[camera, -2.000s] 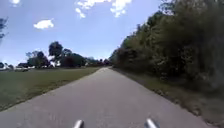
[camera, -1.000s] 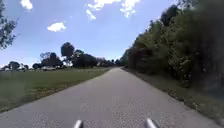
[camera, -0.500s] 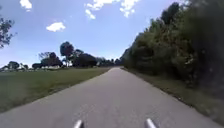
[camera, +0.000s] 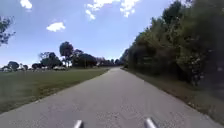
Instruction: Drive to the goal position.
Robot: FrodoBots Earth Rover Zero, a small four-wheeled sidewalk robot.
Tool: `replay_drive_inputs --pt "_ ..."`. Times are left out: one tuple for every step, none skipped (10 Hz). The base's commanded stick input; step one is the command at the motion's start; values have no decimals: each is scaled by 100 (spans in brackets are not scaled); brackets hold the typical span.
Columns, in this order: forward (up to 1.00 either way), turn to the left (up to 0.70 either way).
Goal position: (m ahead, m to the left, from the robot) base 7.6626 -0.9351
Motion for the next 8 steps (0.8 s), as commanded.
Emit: replay_drive_inputs --pt "50 0" --pt "50 0" --pt "50 0" --pt "50 0" --pt "50 0" --pt "50 0" --pt "50 0" --pt "50 0"
